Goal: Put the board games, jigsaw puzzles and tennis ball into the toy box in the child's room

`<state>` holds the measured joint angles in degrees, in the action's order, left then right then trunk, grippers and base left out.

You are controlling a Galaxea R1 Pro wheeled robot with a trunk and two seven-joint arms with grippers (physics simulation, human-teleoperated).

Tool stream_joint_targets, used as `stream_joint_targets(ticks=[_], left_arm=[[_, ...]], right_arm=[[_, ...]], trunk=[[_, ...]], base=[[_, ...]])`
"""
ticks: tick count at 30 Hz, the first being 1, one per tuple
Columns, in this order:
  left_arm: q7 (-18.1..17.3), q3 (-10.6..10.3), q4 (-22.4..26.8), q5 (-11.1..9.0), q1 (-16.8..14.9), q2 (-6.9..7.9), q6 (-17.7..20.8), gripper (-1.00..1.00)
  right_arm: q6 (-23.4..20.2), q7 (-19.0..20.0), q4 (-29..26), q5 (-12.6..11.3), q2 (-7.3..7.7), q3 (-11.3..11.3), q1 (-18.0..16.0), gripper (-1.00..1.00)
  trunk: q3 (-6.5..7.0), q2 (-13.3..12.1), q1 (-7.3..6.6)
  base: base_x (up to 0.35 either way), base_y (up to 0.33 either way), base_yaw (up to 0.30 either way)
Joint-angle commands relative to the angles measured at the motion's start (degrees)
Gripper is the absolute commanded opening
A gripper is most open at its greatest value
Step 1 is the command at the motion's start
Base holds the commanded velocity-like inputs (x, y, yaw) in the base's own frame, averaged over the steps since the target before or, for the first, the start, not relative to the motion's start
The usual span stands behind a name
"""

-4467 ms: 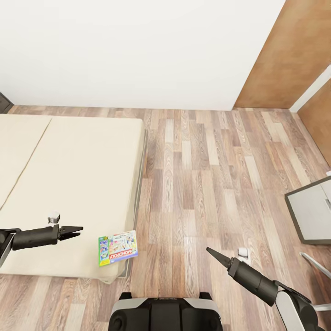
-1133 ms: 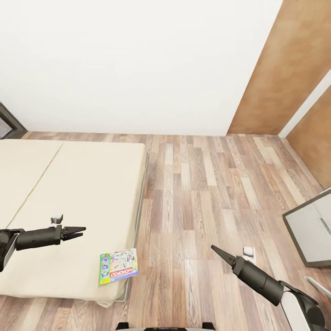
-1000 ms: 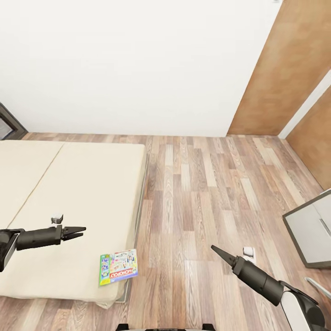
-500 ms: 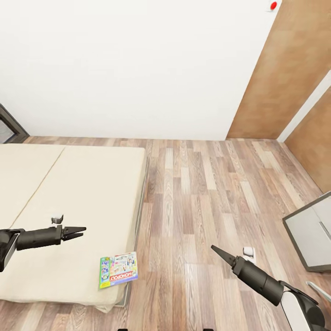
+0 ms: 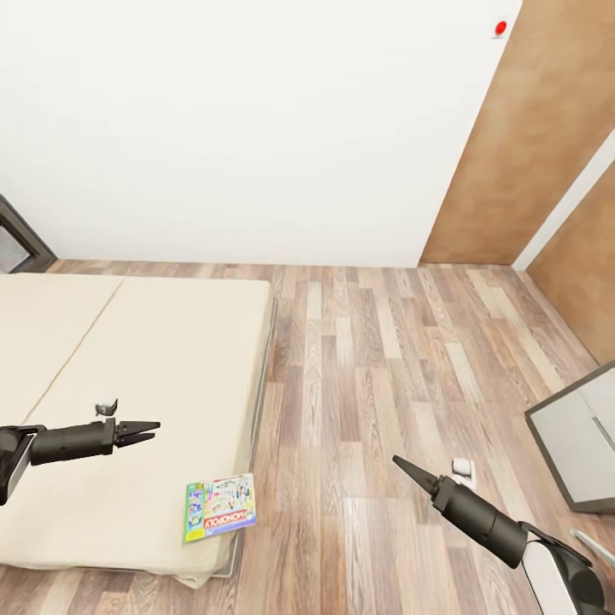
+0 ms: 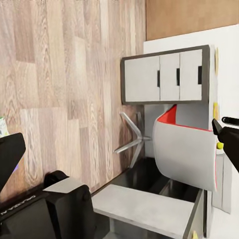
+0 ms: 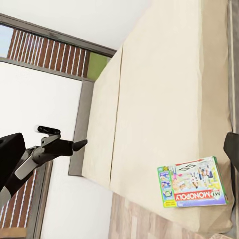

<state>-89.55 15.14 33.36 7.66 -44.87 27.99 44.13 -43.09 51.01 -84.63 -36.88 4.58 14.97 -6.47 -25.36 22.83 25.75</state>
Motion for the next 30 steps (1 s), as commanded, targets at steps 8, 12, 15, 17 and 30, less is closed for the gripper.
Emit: stream_joint_targets(ticks=[8,12,15,17,30], left_arm=[[-0.45,0.24,0.04,0.60,-0.04,-0.08,0.60,1.00],[-0.45,0.24,0.04,0.65,-0.04,-0.09,0.60,1.00],[-0.45,0.24,0.04,0.65,-0.04,-0.06,0.60,1.00],[-0.45,0.24,0.04,0.67,-0.04,-0.06,0.60,1.00],[-0.45,0.24,0.04,0.75,-0.04,-0.06,0.60,1.00]], right_arm=[[-0.33,1.51,0.09,-0.17,-0.01,1.89,-0.02,1.00],[-0.33,2.89,0.14,-0.04,-0.01,2.25,0.01,1.00],[-0.33,3.31,0.15,-0.02,-0.01,2.37,0.03,1.00],[-0.33,3.52,0.16,-0.03,-0.01,2.44,0.04,1.00],[-0.33,3.74,0.32,0.04,-0.01,2.52,0.06,1.00]], trunk=[[0.67,0.09,0.03],[1.05,0.09,0.03],[1.33,0.09,0.03],[1.52,0.09,0.03],[2.74,0.09,0.03]], base=[[0.000,0.000,0.000],[0.000,0.000,0.000],[0.000,0.000,0.000],[0.000,0.000,0.000],[0.000,0.000,0.000]])
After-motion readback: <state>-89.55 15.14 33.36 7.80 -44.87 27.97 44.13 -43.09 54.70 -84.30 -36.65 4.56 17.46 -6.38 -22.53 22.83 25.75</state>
